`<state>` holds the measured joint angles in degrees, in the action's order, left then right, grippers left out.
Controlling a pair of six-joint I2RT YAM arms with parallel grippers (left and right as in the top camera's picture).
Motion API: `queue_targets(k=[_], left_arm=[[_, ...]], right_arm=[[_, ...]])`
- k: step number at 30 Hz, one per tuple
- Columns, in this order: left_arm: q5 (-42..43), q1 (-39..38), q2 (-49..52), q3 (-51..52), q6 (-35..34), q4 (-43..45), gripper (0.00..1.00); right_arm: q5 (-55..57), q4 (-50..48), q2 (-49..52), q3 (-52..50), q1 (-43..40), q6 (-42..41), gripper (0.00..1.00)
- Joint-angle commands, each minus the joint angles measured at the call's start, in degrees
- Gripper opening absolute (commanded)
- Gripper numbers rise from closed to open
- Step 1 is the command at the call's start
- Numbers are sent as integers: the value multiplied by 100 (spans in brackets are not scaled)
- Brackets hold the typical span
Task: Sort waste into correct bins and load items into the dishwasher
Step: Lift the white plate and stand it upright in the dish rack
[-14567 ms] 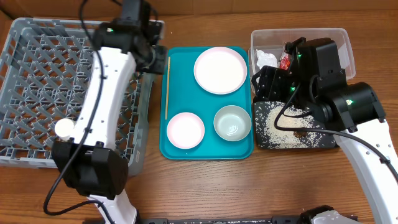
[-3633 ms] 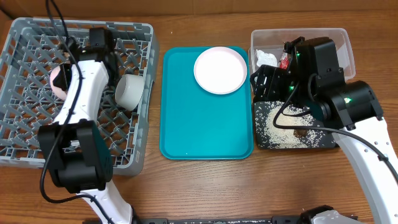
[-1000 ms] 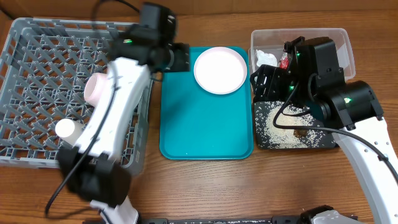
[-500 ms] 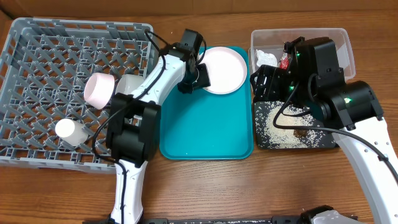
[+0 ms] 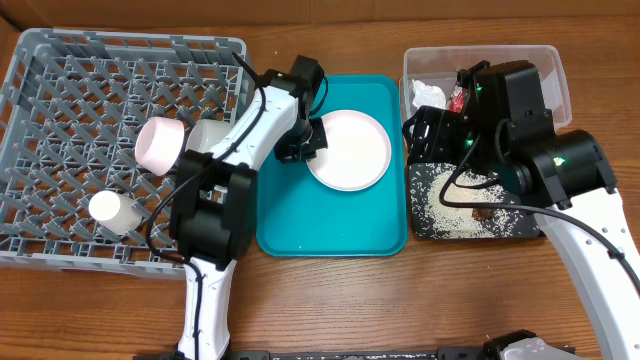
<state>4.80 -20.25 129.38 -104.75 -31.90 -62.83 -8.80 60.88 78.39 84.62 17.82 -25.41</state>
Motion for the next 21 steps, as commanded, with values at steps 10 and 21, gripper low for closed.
queue_targets(k=[10,21], left_arm=[[-2780,48,-2951,-507,1620,-201,4],[-7104,365,-3906,-490,2002,-1102,4]], right_arm=[[-28,13,24,52,-7,31,84],[-31,15,24,52,-7,28,84]])
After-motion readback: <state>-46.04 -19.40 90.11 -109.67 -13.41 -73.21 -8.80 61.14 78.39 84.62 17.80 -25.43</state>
